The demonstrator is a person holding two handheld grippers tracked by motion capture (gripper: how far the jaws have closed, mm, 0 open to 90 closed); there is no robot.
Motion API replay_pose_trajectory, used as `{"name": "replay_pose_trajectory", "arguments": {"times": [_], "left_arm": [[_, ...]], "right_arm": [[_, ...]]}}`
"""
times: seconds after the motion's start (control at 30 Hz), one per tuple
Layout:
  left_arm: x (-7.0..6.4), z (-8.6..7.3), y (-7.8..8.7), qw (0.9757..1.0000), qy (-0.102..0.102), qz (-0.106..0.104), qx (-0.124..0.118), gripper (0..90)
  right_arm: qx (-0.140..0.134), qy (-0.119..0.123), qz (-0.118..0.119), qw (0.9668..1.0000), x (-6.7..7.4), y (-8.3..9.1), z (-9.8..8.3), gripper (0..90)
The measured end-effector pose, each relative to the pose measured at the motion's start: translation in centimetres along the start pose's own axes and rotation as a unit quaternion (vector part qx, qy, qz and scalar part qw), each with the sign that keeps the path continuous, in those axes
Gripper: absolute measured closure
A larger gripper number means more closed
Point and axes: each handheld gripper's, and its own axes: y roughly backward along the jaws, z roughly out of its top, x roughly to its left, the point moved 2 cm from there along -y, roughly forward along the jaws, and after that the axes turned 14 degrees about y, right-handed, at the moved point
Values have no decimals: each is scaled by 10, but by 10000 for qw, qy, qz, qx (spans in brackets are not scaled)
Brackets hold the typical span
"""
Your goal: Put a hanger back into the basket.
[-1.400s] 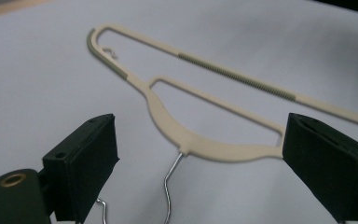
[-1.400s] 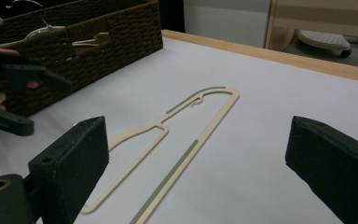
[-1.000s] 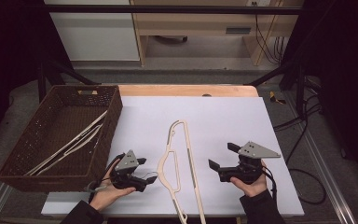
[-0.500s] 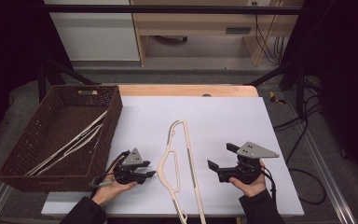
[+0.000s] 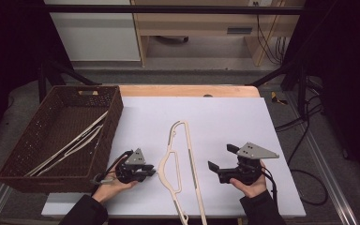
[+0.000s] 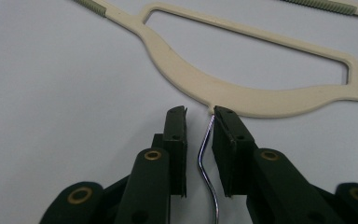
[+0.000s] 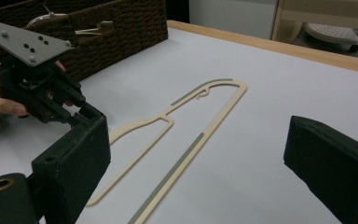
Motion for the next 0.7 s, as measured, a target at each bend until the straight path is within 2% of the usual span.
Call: {"name": "replay_pose_trajectory", "arguments": {"times": [0.07, 0.17, 0.33, 0.53, 0.7], "left_arm": [[-1, -1, -1, 10000, -10, -11, -65, 756], [-3, 0, -1, 10000, -68, -9, 12, 794], [-4, 1, -1, 10000, 1, -12, 65, 832], [-5, 2, -1, 9999, -39, -32, 129, 864], [-5, 2, -1, 9998, -186, -31, 115, 872]], "right_arm": [[1, -1, 1, 10000, 0, 0, 0, 74], [9, 6, 19, 10000, 0, -1, 0, 74], [16, 2, 32, 10000, 1, -2, 0, 74], [33, -3, 84, 10000, 4, -6, 1, 75], [39, 11, 134, 9999, 7, -9, 2, 78]]}}
